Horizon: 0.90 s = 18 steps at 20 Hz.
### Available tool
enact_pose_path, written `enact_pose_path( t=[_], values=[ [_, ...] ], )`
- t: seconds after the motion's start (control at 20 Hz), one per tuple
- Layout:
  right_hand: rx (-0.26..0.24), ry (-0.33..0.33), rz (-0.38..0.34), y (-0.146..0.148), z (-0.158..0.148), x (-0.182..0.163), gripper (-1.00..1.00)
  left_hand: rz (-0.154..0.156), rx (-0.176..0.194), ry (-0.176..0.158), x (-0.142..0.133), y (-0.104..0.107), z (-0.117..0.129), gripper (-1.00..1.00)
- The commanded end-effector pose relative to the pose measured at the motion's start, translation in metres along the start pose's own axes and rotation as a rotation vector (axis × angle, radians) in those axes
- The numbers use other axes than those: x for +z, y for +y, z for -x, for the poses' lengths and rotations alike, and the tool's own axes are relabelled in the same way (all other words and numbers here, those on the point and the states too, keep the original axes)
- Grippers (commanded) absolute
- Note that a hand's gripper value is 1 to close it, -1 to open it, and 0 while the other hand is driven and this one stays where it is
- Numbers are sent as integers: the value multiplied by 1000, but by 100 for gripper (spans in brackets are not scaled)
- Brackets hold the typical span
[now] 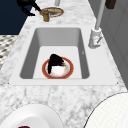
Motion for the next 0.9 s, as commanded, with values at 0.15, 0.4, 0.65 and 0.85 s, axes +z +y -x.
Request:
enact_pose_path(
  t=[0.15, 0.4, 0.65, 0.85],
  values=[
    [49, -78, -46, 0, 17, -26, 100, 0, 0, 0, 0, 0, 0, 0],
    [72, -106, 31, -20, 6, -42, 100, 0, 0, 0, 0, 0, 0, 0],
    [79, -110, 139, -23, -2, -35, 100, 0, 0, 0, 0, 0, 0, 0],
    [35, -68, 192, -32, 2, -35, 100, 0, 0, 0, 0, 0, 0, 0]
  ],
)
